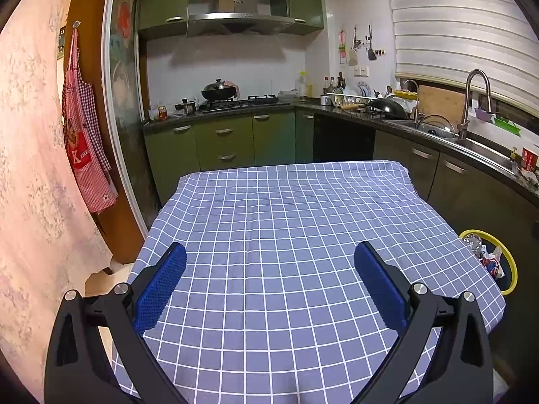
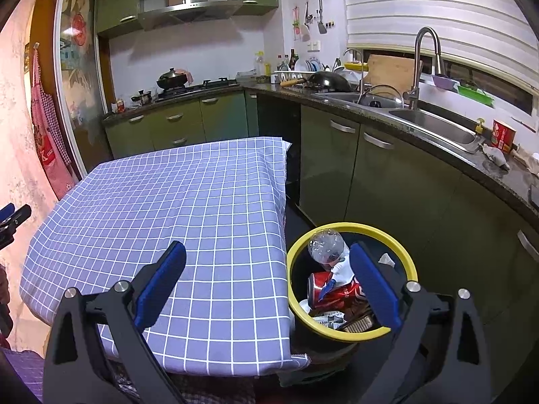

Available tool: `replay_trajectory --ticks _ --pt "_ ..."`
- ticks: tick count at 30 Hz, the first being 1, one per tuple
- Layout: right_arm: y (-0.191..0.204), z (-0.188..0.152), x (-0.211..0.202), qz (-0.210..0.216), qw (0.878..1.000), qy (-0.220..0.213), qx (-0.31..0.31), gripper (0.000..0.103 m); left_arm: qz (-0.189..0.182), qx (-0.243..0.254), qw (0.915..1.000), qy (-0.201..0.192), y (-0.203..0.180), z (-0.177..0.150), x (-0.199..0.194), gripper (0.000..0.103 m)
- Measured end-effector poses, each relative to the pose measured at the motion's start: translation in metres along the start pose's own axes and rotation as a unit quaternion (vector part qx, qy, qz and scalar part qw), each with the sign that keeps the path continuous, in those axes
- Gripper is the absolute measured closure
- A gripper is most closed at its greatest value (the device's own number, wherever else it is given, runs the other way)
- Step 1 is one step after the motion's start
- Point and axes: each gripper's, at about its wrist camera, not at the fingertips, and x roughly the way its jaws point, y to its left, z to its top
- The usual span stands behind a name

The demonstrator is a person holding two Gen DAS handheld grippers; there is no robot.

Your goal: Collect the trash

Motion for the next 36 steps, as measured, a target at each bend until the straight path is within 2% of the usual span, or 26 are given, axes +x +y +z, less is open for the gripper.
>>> replay_trajectory --ticks 36 --pt "0.0026 0.0005 0.0031 0.004 1.000 0.001 0.002 0.010 -0.002 0.000 1.0000 0.005 0.0022 0.0021 0.0009 0.005"
